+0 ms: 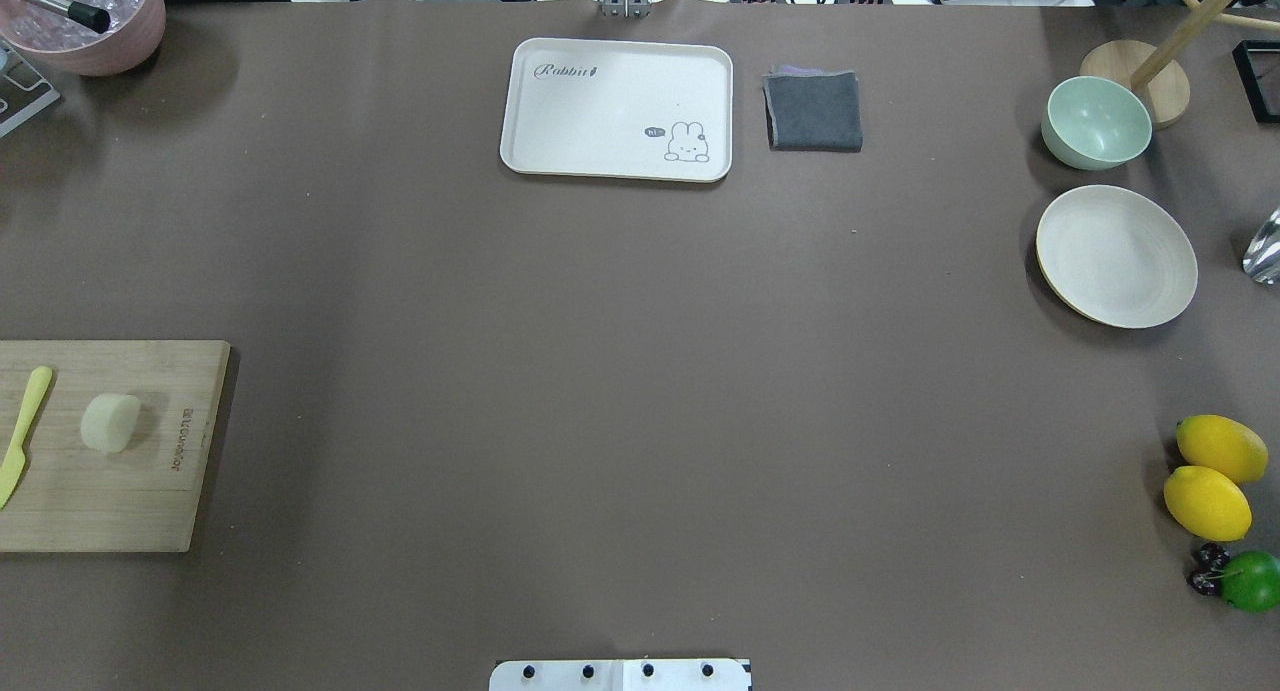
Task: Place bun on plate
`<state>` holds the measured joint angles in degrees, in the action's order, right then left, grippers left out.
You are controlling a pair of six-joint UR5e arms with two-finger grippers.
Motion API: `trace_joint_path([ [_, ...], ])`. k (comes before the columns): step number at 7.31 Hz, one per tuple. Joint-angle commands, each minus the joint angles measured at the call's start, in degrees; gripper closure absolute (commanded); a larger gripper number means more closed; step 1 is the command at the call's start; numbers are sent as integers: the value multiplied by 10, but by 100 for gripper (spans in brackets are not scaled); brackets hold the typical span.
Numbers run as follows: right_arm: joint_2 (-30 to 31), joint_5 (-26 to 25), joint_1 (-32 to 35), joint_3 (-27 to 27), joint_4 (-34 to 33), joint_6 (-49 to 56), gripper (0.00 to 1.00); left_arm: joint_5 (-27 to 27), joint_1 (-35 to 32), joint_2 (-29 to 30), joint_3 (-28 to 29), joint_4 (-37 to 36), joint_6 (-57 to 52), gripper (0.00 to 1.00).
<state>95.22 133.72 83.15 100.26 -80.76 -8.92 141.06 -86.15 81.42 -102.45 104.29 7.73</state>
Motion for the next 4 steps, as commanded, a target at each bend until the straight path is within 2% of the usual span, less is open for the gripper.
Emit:
trace_joint_path([
  [1, -8, 15, -17, -24, 10, -15, 0, 1, 2, 1, 0, 0, -5, 3],
  [2, -23, 15, -26, -76, 56, -20, 1, 0, 4, -2, 0, 2, -7, 3],
  [3, -62, 29, -36, -140, 101, -75, 3, 0, 5, -7, 2, 23, 1, 3],
  [4, -79, 30, -52, -176, 144, -138, 4, -8, 6, -2, 5, 24, -2, 2],
])
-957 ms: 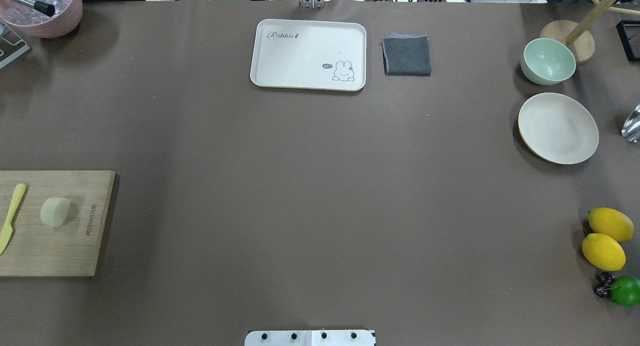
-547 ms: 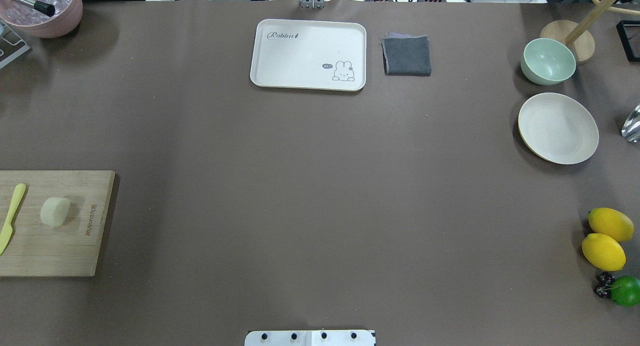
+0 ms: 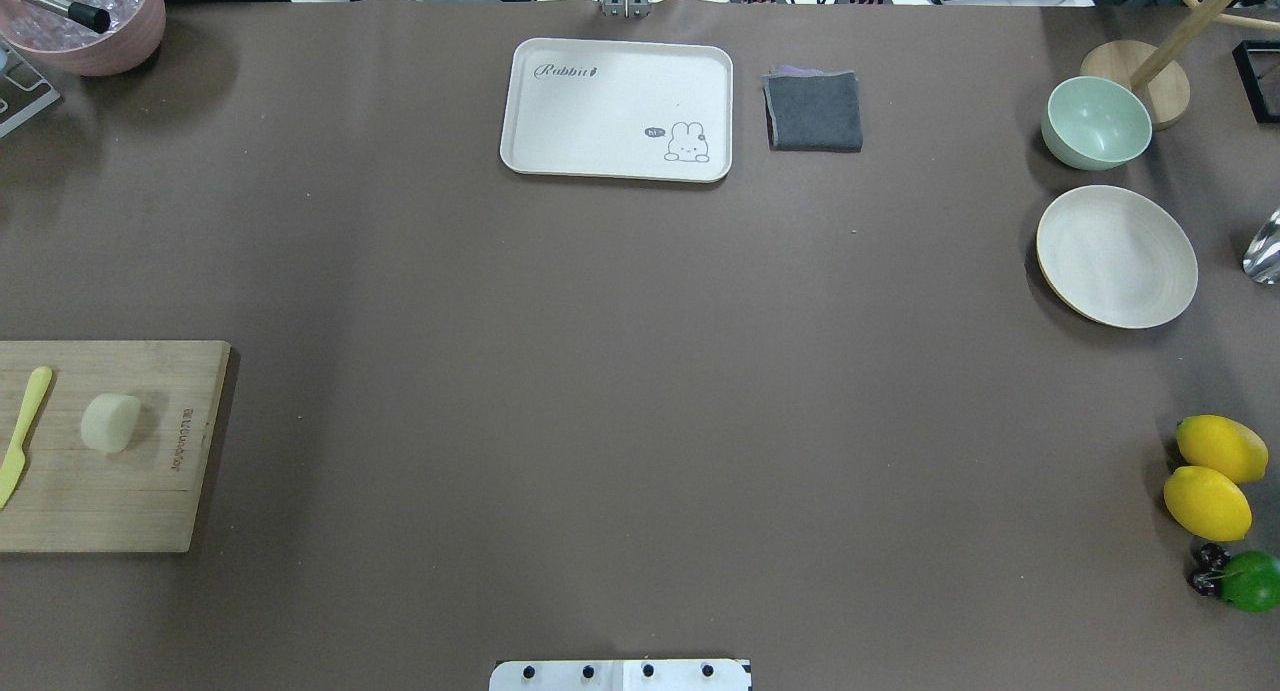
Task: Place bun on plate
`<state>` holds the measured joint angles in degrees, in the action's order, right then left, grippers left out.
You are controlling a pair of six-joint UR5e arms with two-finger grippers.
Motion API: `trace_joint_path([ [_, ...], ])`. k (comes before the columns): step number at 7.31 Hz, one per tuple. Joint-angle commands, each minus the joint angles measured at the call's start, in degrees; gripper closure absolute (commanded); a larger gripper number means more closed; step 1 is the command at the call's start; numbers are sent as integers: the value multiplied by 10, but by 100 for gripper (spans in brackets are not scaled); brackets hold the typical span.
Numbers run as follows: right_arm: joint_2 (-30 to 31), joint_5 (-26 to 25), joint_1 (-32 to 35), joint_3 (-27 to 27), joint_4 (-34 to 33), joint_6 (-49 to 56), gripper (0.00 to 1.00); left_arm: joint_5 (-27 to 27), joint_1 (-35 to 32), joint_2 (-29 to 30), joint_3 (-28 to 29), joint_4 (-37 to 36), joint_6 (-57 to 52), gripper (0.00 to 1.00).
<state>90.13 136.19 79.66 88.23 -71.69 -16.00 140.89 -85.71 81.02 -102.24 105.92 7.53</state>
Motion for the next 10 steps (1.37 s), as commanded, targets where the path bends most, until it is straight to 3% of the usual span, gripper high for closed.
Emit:
trace_joint_path([
  [1, -34, 5, -32, -74, 85, -113, 8, -4, 4, 1, 12, 11, -2, 2],
  [4, -61, 6, -55, -118, 94, -154, 19, -38, 18, 4, 14, 43, 5, 3],
  [7, -63, 1, -83, -129, 95, -153, 21, -32, 25, 3, 12, 49, 25, 3],
  [10, -69, 1, -100, -141, 95, -150, 30, -32, 25, 3, 12, 50, 20, 3],
])
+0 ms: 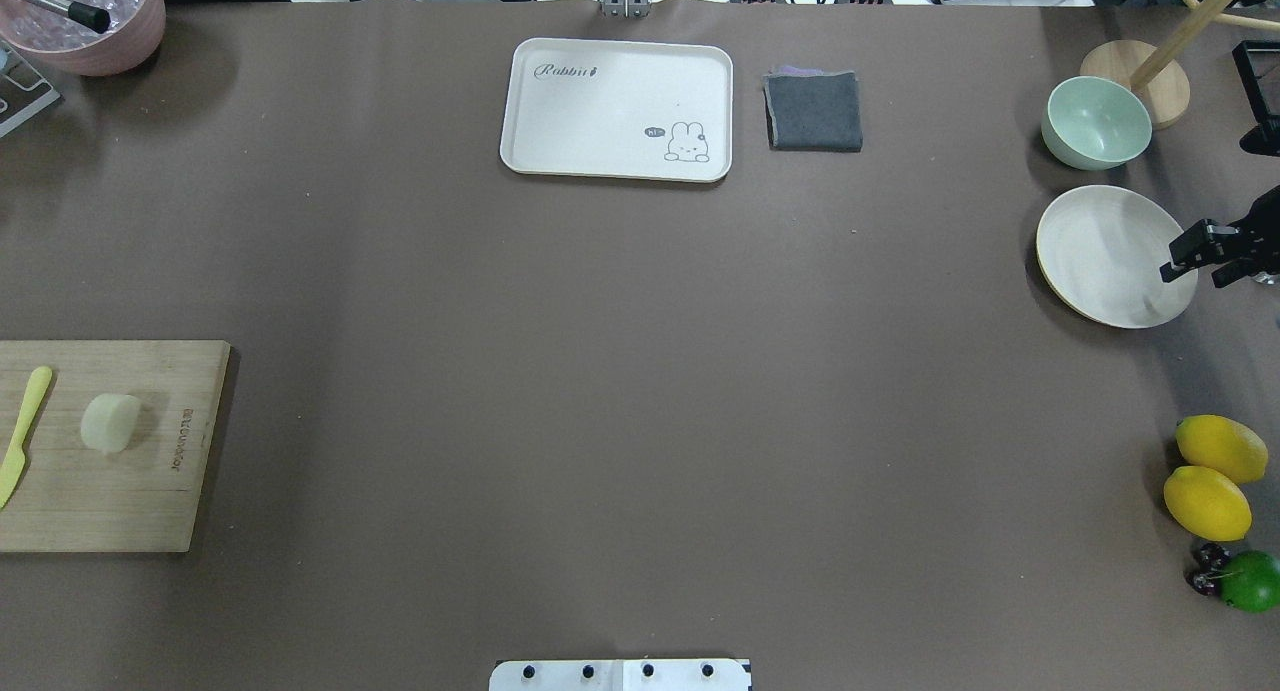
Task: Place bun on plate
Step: 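Reach the right gripper to the white round plate and grip its rim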
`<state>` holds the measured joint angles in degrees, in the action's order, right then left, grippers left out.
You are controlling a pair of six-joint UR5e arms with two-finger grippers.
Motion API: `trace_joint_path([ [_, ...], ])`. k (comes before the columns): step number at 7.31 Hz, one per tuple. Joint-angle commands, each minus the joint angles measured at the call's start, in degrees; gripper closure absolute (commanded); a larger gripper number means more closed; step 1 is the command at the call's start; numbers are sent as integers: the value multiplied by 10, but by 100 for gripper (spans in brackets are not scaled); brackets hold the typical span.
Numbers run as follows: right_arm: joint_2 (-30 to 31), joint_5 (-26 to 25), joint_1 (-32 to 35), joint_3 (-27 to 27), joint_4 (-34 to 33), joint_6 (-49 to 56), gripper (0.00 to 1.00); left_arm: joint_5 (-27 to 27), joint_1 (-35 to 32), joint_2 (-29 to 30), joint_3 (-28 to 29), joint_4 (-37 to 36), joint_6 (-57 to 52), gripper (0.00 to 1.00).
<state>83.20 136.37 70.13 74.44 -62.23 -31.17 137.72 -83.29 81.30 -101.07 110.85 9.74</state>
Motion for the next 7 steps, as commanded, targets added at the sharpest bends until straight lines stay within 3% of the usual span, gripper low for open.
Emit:
trace_joint_path([
  [1, 1, -1, -4, -7, 1, 3, 33, 0, 1, 0, 0, 0, -1, 3],
  [3, 4, -1, -4, -18, 6, 2, 44, 1, 1, -1, -2, 0, 0, 3],
  [4, 6, -1, -4, -19, 11, 1, 54, 1, 1, -3, -2, 0, 0, 3],
  [6, 2, -1, -4, -20, 11, -1, 100, 1, 1, -3, -2, 1, 0, 3],
  [7, -1, 3, -4, -19, 10, -2, 100, 0, 1, -3, -2, 1, 1, 3],
])
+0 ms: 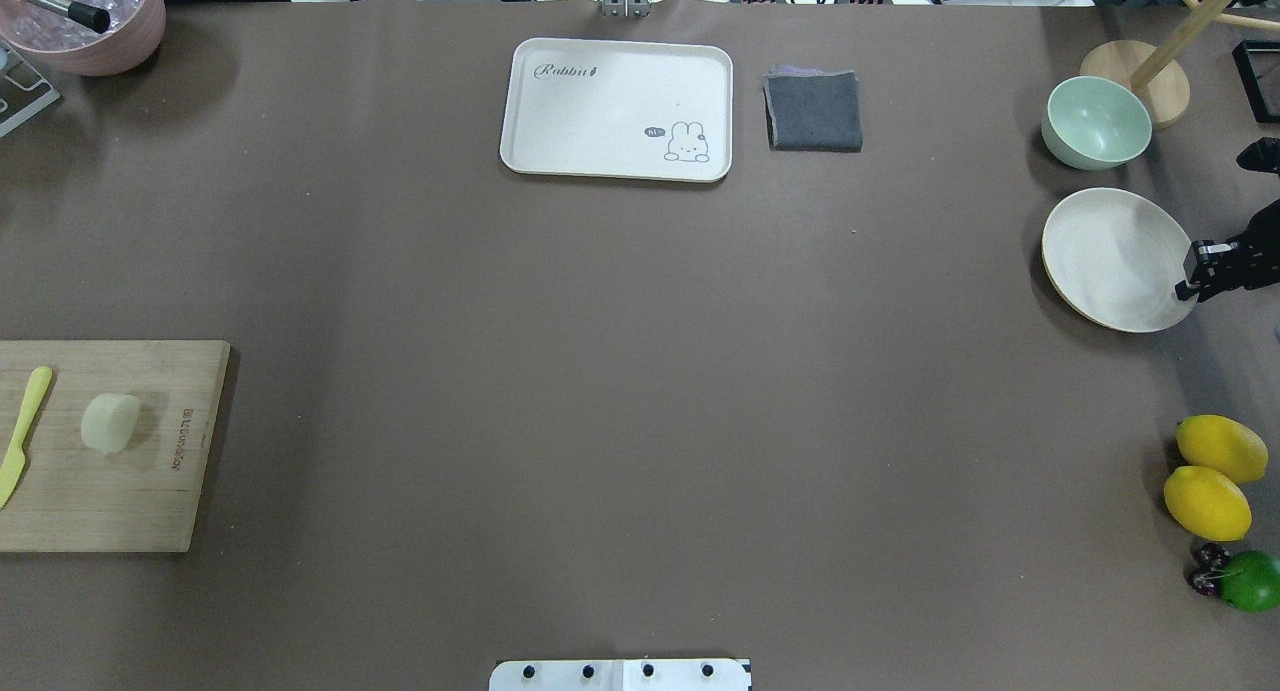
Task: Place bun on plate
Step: 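Reach the right gripper to the white round plate and grip its rim, then carry the white plate with the right gripper to the table center and lower it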
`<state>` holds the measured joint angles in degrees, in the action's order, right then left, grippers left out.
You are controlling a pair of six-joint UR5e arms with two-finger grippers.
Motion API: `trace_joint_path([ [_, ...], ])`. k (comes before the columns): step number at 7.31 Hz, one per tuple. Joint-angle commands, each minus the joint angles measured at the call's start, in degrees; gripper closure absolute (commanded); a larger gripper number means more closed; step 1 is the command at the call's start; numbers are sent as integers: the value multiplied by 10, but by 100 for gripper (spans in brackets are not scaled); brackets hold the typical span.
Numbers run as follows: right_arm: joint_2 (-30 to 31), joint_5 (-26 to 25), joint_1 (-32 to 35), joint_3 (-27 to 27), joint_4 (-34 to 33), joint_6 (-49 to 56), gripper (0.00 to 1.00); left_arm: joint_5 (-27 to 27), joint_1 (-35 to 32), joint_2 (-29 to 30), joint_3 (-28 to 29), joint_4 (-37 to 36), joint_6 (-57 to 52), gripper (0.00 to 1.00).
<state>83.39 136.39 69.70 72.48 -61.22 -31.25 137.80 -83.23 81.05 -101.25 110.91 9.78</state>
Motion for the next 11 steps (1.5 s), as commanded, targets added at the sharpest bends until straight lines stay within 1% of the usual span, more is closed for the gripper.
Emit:
trace_joint_path([
  [1, -4, 4, 0, 1, 0, -3, 100, -1, 0, 0, 3, 0, 1, 3],
  [2, -11, 10, 1, 10, 0, -20, 100, -1, -1, 1, 4, 0, 1, 3],
  [3, -37, 35, 1, 26, 0, -77, 100, -2, -1, 2, 3, 0, 1, 3],
  [4, -59, 42, -21, 60, 1, -133, 100, -1, -1, 0, 3, -1, 2, 3],
  [5, -78, 46, -69, 103, 1, -193, 100, 0, 0, -1, 5, -2, 2, 3],
  [6, -118, 42, -125, 133, 3, -299, 100, 0, 0, 0, 8, -1, 1, 3],
  [7, -153, 20, -181, 159, 3, -381, 100, 2, 0, 0, 5, 0, 2, 3],
  [8, -187, -55, -253, 179, 3, -464, 100, 13, 0, 4, 3, -2, 6, 3],
  [9, -225, -118, -315, 180, 3, -521, 100, 14, 25, 29, 3, -1, 68, 3],
  [10, -248, -134, -343, 177, 2, -527, 100, 7, 63, 63, 3, -2, 153, 3],
  [11, -255, -148, -363, 176, 2, -529, 100, -12, 88, 73, -3, -2, 220, 3],
])
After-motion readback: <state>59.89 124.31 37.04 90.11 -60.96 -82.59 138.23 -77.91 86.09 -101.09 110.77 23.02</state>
